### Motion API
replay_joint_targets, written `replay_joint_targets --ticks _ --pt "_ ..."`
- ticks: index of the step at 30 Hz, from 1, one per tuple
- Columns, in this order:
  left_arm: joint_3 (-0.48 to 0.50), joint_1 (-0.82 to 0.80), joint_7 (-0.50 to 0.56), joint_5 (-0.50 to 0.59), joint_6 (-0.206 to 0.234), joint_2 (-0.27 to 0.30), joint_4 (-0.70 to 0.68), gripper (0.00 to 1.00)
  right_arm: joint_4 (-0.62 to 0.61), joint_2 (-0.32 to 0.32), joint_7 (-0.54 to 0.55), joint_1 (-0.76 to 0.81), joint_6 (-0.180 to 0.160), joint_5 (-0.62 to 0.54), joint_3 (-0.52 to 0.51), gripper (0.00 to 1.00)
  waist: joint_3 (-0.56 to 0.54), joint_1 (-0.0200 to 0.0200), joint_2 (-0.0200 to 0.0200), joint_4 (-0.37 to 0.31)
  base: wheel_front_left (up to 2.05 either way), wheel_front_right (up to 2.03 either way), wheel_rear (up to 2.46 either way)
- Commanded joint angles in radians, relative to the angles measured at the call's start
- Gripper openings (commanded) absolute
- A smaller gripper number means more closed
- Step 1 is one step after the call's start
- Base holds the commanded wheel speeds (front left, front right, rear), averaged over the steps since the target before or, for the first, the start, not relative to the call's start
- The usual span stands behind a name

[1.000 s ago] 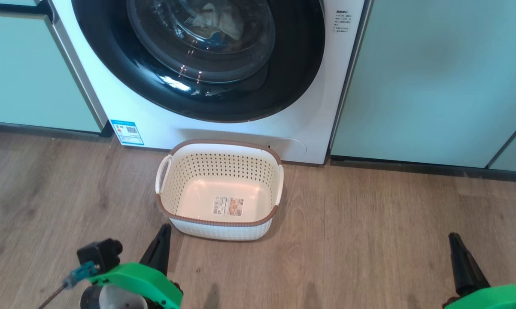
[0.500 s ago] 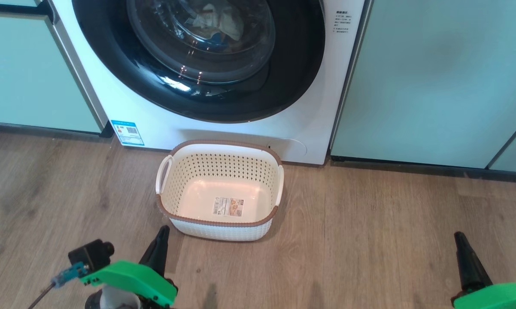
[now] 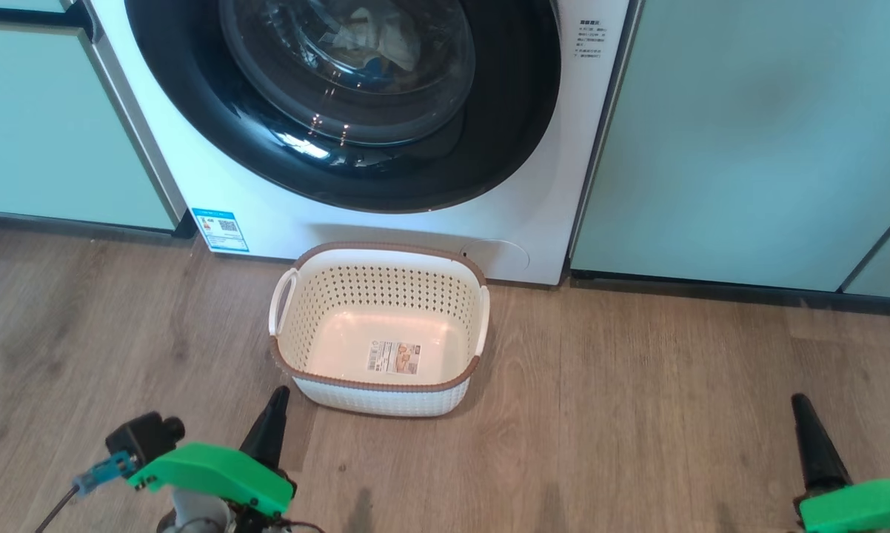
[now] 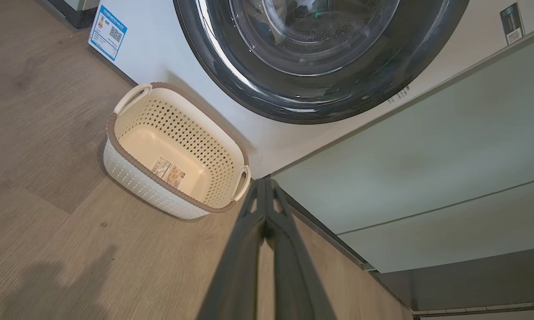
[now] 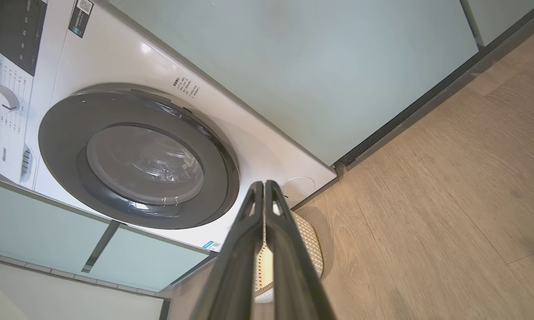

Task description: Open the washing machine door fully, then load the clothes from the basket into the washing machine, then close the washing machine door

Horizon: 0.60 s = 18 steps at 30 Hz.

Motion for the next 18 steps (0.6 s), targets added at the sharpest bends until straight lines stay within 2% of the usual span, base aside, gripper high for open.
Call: replay_joint_targets --ticks 1,18 --pt "0.034 -0.060 0.002 -0.026 -0.010 0.003 -0.023 0.00 -0.026 -0.022 0.003 -0.061 -0.002 0.028 0.003 0.00 0.000 0.0000 0.0000 0.000 0.00 0.00 0.00" --pt "0.069 -0.080 0.036 -0.199 -0.032 -0.007 0.006 0.00 0.010 -0.025 0.021 -0.093 -0.002 0.205 -0.009 0.00 -0.002 0.0000 0.0000 0.001 0.00 0.00 0.00"
